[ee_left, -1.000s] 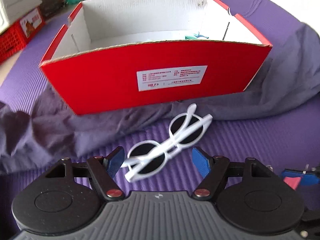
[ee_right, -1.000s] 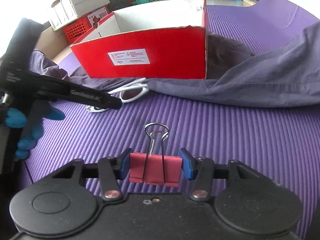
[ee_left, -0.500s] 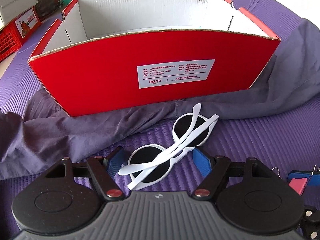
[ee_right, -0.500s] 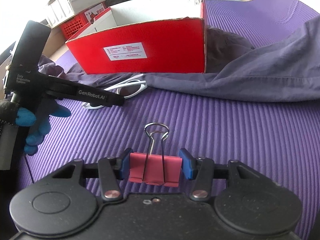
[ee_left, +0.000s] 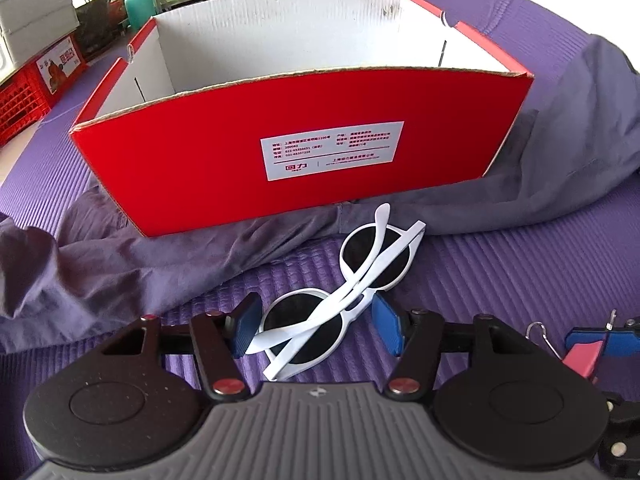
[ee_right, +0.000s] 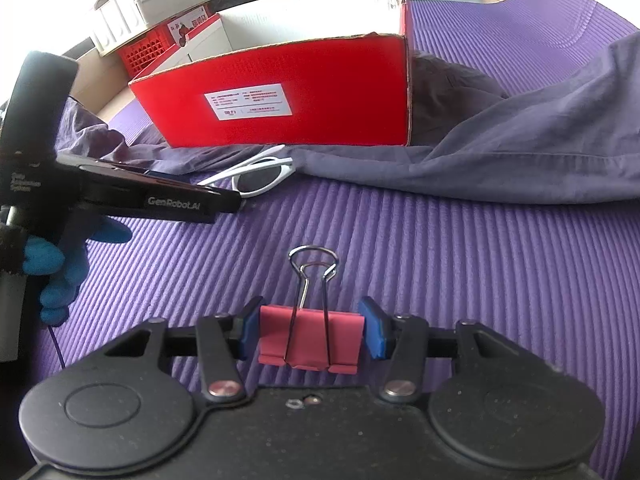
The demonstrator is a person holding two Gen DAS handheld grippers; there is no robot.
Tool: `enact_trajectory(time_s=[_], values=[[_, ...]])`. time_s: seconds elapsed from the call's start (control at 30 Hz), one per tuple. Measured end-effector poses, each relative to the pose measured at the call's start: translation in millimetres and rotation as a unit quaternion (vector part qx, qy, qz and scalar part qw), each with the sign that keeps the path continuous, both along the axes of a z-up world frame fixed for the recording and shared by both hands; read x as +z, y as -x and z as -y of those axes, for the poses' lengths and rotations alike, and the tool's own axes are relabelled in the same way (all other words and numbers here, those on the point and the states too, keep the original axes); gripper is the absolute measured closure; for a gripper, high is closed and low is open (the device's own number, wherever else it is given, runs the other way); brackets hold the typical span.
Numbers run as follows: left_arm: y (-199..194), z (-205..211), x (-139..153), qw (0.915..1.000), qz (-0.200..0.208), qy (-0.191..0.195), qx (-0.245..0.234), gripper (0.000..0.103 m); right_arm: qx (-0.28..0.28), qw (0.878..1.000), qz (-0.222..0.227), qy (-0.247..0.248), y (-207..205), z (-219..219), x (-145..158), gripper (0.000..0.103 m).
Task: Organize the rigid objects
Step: 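Carry the sunglasses and binder clip with both tools into the red box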
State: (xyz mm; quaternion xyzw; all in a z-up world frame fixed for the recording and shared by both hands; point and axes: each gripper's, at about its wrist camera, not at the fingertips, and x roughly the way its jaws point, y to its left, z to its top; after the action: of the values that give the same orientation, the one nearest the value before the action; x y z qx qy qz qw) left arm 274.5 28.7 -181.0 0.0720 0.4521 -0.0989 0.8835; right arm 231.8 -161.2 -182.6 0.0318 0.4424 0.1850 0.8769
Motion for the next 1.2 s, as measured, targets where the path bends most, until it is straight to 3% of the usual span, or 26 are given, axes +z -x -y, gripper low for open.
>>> enact_trajectory(time_s=[0.57,1.0,1.2], values=[[36.2,-7.6,63.3,0.9985,0.019,0.042,0.029,0.043,-0.01,1.0,0.026,-0.007,10.7,2.4,32.1,0.053],[50.6,-18.2,132.6,0.9946,0.06,0.062,0.058,0.043,0.008,0.996,0.082,-0.016,-5.0,-2.3,119.2,0.053],[43.9,-22.6,159.5,0.9926,0.085,0.058,0.064,0.043,0.018,0.991,0.13,-0.004,-19.3,-10.2,156.6,0.053]])
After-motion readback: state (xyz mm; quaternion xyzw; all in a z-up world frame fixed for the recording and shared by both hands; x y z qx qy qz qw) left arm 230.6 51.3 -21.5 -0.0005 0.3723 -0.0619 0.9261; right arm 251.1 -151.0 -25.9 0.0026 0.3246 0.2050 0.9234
